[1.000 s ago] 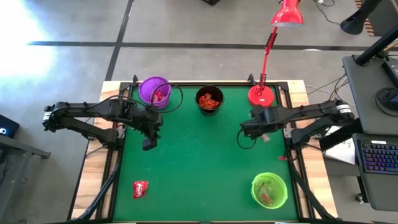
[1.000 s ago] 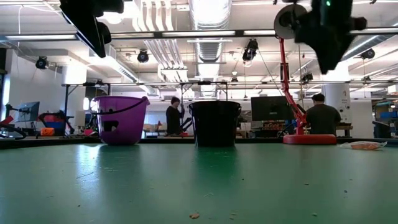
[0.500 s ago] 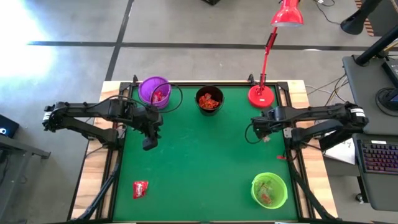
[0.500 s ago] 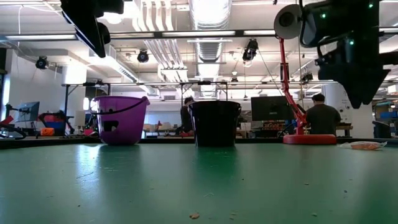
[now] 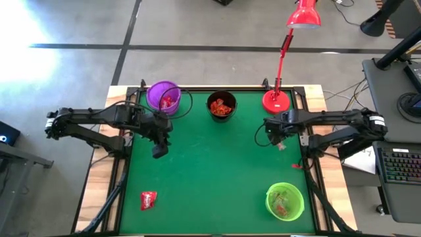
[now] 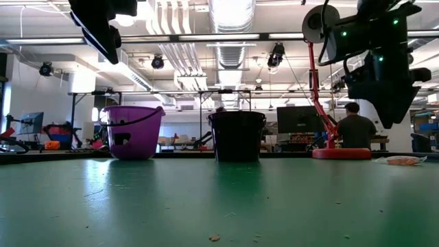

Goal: Sort candy
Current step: Put the red gummy into the green bucket

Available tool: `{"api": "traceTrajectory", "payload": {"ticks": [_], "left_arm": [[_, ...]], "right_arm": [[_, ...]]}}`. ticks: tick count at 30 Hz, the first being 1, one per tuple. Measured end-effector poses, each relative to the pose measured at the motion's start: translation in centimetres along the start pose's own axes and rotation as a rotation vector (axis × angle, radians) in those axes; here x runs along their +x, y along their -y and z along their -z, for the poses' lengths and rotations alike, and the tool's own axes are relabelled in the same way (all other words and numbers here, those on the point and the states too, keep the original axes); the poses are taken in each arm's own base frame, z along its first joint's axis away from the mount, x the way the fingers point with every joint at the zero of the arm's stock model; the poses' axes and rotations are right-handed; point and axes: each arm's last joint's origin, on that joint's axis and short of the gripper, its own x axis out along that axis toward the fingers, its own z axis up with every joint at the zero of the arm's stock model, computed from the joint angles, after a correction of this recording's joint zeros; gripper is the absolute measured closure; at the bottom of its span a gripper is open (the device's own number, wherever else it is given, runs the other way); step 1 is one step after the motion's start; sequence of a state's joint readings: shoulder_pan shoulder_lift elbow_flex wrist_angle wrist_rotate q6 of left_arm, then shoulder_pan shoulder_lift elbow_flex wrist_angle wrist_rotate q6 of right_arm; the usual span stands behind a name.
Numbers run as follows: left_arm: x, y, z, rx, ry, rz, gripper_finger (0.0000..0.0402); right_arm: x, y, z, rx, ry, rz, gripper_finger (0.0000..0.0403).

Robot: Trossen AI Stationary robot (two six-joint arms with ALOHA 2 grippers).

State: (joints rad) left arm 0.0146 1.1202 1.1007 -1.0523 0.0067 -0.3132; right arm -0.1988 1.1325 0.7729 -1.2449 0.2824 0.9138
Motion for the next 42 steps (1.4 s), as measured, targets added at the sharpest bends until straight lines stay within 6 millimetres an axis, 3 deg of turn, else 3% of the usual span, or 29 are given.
{"api": "traceTrajectory", "payload": {"ticks": [11,20,33,38,42], "left_arm": [[0.0,-0.1,-0.1,-0.063,0.014,-0.031,0.0261],[0.0,-0.1,-0.1,-0.093,0.023,-0.048,0.0261],[0.0,-0.2,-0.1,-0.098,0.033,-0.070,0.0260],[0.0,-0.2,-0.1,-0.098,0.033,-0.070,0.0261],[0.0,-0.2,-0.1,-0.097,0.033,-0.070,0.0261]], "right_arm": [[1.5,-0.3,-0.9,0.001,-0.059,-0.145,0.0234],[2.6,-0.3,-0.3,-0.006,-0.124,-0.179,0.0234],[6.0,-0.7,1.0,0.003,-0.131,-0.249,0.0236],[6.8,-0.7,1.3,0.006,-0.127,-0.264,0.0261],[6.5,-0.8,1.1,0.006,-0.130,-0.286,0.0313]]}}
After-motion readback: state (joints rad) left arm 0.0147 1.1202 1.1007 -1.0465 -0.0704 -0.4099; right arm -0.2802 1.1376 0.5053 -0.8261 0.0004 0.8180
